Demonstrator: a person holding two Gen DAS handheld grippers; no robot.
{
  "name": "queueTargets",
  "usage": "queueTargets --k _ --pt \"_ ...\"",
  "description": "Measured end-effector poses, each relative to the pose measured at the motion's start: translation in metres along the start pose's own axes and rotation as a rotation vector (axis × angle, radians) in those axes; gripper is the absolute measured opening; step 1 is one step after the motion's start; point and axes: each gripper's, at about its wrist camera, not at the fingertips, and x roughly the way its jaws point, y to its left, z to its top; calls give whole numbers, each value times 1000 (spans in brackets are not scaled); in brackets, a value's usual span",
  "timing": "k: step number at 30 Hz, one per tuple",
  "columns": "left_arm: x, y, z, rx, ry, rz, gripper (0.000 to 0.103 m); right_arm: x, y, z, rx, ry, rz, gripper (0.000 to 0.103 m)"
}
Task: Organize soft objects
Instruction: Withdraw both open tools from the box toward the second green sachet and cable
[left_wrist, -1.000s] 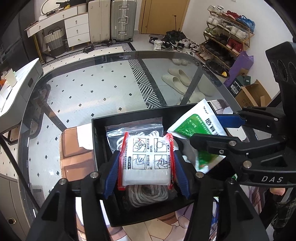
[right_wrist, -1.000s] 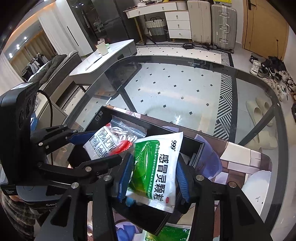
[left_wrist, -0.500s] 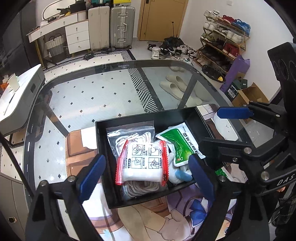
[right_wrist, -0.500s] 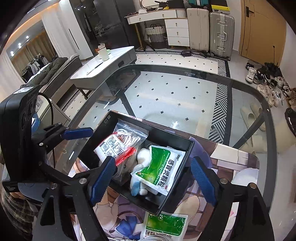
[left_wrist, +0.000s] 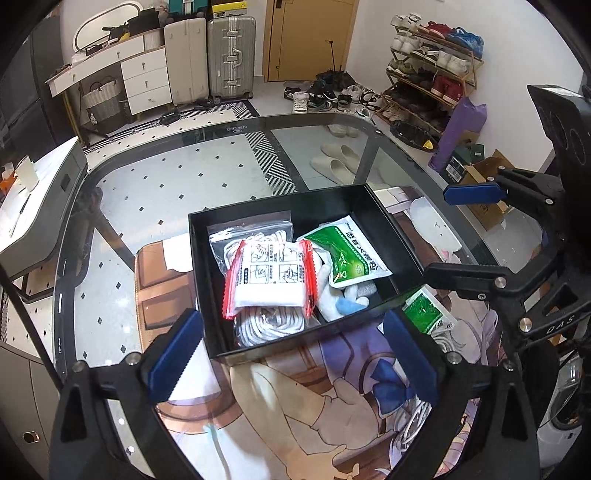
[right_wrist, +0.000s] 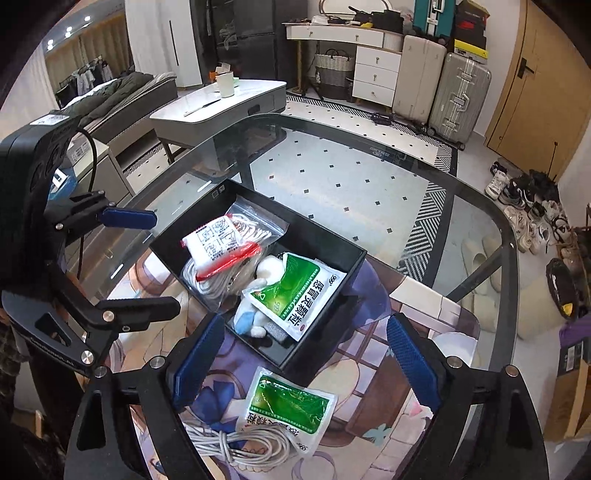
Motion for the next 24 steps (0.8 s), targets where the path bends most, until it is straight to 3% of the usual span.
queueTargets --k 5,8,15,24 --pt "-1 -10 -11 30 17 -10 99 -1 6 -16 -109 -9 -33 91" --pt "-3 -17 -19 52 28 -19 99 1 5 -24 -139 1 -8 91" --pt "-2 -34 -35 93 55 -51 99 14 1 -40 -168 100 63 91" --pt "4 -63 -56 152 101 -101 99 26 3 -54 -311 150 60 91"
